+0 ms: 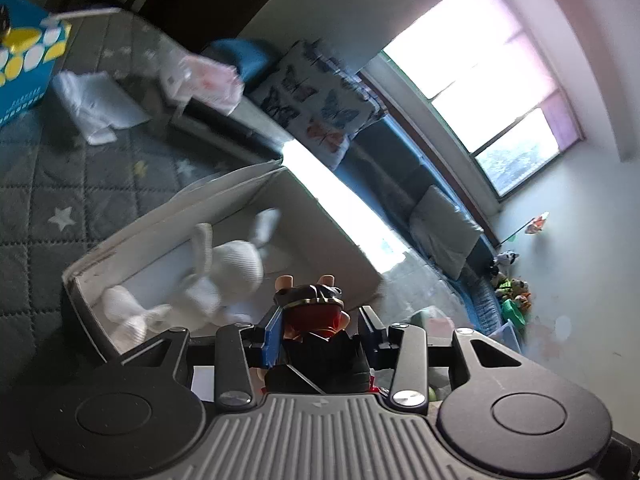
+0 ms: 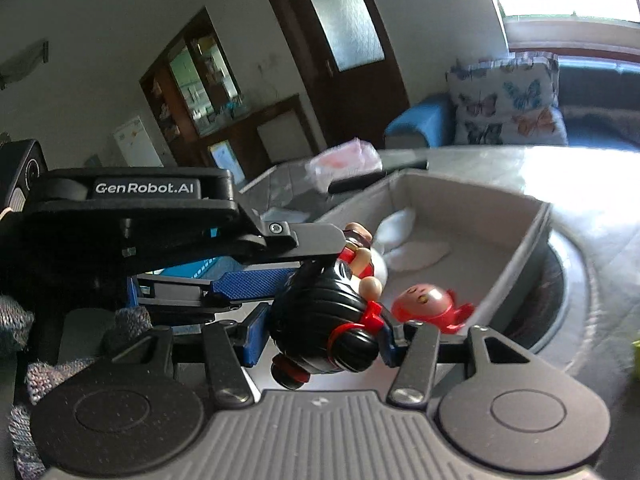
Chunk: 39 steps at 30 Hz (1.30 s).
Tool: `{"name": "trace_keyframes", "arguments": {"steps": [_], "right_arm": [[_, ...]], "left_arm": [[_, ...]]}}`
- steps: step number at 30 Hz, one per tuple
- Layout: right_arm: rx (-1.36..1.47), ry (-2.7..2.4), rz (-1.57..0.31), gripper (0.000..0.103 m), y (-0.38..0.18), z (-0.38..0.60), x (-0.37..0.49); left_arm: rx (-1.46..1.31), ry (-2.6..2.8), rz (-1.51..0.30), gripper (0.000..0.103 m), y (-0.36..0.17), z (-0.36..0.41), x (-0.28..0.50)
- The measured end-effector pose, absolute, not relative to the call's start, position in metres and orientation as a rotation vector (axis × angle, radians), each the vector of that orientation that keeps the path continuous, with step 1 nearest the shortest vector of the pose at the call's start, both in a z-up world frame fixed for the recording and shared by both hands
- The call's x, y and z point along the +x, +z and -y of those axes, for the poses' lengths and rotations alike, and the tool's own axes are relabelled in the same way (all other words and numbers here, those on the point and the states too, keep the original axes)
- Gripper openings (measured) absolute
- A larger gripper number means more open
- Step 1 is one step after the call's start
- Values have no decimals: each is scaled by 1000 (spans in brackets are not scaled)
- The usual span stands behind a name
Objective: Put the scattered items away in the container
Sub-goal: 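Lift the figure with the left gripper and carry it over the box, then lower the figure into the box beside the pig and open the left gripper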
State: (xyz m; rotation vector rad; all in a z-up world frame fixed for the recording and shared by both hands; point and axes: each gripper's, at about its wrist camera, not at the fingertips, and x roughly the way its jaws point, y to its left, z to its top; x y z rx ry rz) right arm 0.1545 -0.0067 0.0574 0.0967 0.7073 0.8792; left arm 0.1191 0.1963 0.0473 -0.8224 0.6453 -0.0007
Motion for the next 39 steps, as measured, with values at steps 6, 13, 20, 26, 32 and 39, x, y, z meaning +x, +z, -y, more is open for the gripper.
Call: {"name": "trace_keyframes", "arguments": {"steps": [6, 13, 20, 26, 32, 39], "right_arm": [[71, 851, -784, 54, 46, -10, 168], [-23, 792, -804, 54, 47, -28, 167], [-172, 763, -815, 54, 47, -54, 163], [-207, 752, -837, 54, 38, -60, 163], [-229, 746, -843, 54, 36, -63, 162], [-221, 747, -842, 54, 36, -61, 163]], "left_arm": [[-875, -24, -697, 43, 27, -213, 136], [-920, -59, -720, 43, 16, -225, 140], [-858, -32, -751, 43, 21, -222, 142], [-813, -29, -766, 43, 18, -219, 147], [-814, -38, -761, 42, 17, -218, 146], [-820, -48, -750, 42, 17, -219, 144]]}}
